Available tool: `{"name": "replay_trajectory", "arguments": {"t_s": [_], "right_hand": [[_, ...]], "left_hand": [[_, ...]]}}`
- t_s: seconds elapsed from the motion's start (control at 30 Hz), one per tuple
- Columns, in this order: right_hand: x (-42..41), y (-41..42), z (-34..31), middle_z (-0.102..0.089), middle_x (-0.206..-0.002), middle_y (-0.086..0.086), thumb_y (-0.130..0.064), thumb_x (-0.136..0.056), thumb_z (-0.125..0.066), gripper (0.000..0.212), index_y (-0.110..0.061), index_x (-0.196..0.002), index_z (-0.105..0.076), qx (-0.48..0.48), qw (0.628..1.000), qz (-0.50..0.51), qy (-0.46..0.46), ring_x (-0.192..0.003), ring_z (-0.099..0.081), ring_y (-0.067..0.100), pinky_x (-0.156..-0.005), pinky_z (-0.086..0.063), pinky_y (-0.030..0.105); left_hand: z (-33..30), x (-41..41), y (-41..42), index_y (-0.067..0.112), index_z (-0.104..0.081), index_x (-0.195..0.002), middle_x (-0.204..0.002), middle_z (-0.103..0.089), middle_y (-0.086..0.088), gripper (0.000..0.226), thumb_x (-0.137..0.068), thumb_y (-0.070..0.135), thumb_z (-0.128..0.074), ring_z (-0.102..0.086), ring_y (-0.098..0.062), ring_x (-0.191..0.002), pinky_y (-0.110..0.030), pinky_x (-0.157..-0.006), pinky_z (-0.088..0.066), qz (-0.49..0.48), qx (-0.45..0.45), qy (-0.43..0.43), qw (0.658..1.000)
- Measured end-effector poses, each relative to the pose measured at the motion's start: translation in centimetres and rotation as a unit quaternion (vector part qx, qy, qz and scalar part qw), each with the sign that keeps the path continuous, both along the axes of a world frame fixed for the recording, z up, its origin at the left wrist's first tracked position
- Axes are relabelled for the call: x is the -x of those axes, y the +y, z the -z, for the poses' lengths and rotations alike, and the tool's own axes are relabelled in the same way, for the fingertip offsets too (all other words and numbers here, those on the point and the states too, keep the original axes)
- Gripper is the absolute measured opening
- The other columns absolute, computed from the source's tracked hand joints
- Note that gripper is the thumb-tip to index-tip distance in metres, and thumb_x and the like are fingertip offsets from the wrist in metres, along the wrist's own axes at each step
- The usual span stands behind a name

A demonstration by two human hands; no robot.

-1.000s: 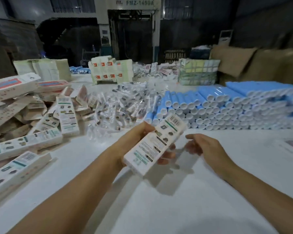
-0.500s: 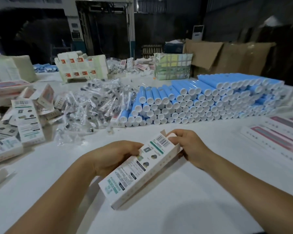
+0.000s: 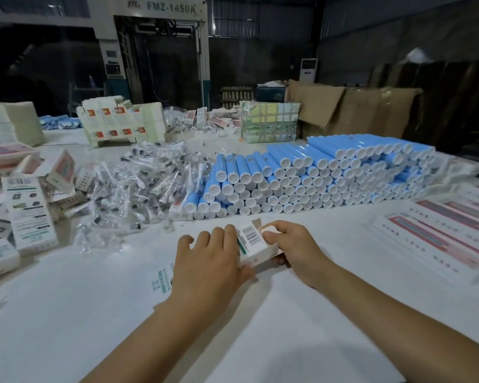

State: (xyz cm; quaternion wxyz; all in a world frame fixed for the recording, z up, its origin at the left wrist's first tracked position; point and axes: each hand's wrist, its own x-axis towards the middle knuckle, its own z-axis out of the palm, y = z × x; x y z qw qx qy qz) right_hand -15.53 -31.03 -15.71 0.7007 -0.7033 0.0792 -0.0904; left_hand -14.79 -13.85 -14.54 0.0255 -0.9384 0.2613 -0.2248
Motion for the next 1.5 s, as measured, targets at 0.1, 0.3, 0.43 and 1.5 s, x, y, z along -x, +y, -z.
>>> {"name": "replay_trajectory", "arguments": {"t_s": [0.1,0.3,0.43,1.5], "right_hand": [[0.0,0.1,0.1,-0.068,-0.068,0.000,-0.004,-0.093,-0.054,0.017,-0.011,-0.082,-0.065,0.009,1.000,0.010,-0.002,-0.051,-0.061,0.004,-0.042,-0.042,0.016],[-1.5,-2.3,-2.0,-0.064,-0.077,-0.008,-0.017,-0.092,-0.056,0.014,-0.022,-0.083,-0.065,0.251,0.957,0.128,-0.070,-0.068,-0.055,0.007,-0.065,-0.046,0.023],[-5.4,-6.1,-7.3,-0.055,-0.070,0.001,-0.015,-0.095,-0.048,0.021,-0.010,-0.078,-0.059,0.376,0.894,0.208,-0.128,-0.063,-0.047,0.014,-0.057,-0.038,0.026],[-1.2,-4.4,-5.9,-0.063,-0.081,0.016,-0.005,-0.085,-0.065,0.090,-0.044,-0.145,-0.010,0.036,0.971,0.182,-0.154,-0.041,-0.057,0.023,-0.042,-0.049,0.029]], "left_hand": [[0.5,0.1,0.3,0.003,-0.065,-0.107,-0.084,-0.064,-0.005,0.074,-0.063,0.061,-0.076,-0.062,-0.026,-0.070,-0.038,-0.062,-0.048,0.065,0.035,-0.045,0.996],[2.0,-0.1,0.3,0.000,-0.069,-0.100,-0.080,-0.063,-0.009,0.062,-0.057,0.041,-0.086,-0.059,-0.030,-0.063,-0.042,-0.052,-0.048,0.076,0.042,-0.063,0.994],[2.2,-0.3,-0.1,0.002,-0.069,-0.101,-0.082,-0.064,-0.008,0.062,-0.057,0.043,-0.086,-0.059,-0.028,-0.065,-0.043,-0.054,-0.049,0.076,0.033,-0.034,0.996],[1.5,-1.6,0.6,0.016,-0.022,-0.142,-0.131,-0.042,0.000,0.064,-0.093,0.056,-0.026,-0.042,-0.024,-0.114,-0.038,-0.089,-0.032,0.015,0.060,0.038,0.997]]}}
